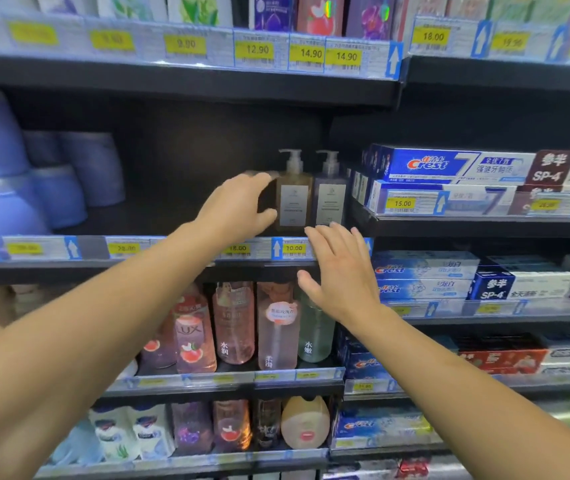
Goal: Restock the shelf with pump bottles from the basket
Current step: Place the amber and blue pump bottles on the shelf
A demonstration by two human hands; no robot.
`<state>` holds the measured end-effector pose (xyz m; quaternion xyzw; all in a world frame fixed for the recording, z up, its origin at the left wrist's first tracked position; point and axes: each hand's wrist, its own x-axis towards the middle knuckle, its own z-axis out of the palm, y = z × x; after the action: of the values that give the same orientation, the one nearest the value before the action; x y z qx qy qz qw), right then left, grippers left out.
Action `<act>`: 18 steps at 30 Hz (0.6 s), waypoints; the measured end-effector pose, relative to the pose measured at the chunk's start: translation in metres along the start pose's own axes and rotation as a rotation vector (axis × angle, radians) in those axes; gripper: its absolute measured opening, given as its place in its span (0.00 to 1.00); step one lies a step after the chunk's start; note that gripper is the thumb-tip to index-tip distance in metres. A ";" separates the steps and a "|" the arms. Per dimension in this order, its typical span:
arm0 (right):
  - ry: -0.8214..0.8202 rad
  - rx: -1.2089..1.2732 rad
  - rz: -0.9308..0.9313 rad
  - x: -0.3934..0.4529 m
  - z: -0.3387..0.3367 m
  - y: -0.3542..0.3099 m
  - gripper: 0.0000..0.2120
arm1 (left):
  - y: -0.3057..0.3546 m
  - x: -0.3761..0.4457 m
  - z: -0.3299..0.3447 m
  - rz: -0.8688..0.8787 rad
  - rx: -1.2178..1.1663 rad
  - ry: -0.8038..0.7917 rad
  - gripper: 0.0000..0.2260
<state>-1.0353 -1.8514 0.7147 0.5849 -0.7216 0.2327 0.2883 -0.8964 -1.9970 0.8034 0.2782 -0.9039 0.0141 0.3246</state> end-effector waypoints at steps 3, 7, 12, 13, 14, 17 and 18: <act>0.018 0.016 0.015 -0.012 -0.004 -0.022 0.33 | -0.017 -0.047 -0.011 0.051 -0.020 0.038 0.28; 0.012 0.022 0.014 -0.043 0.007 -0.068 0.33 | -0.047 -0.128 -0.021 0.107 -0.027 0.091 0.26; -0.152 0.036 -0.039 -0.112 0.040 -0.151 0.32 | -0.101 -0.239 -0.022 0.121 -0.012 -0.051 0.27; -0.190 0.034 -0.050 -0.126 0.047 -0.168 0.32 | -0.112 -0.262 -0.022 0.111 -0.006 -0.089 0.27; -0.224 0.036 -0.052 -0.139 0.053 -0.185 0.32 | -0.122 -0.286 -0.022 0.101 0.000 -0.122 0.27; -0.344 0.061 -0.046 -0.179 0.072 -0.235 0.32 | -0.147 -0.363 -0.022 0.079 -0.008 -0.202 0.27; -0.399 0.058 -0.044 -0.194 0.077 -0.251 0.32 | -0.155 -0.389 -0.023 0.053 -0.011 -0.236 0.27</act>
<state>-0.7723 -1.8181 0.5249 0.6429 -0.7446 0.1264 0.1277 -0.5572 -1.9309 0.5657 0.2522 -0.9429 -0.0149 0.2170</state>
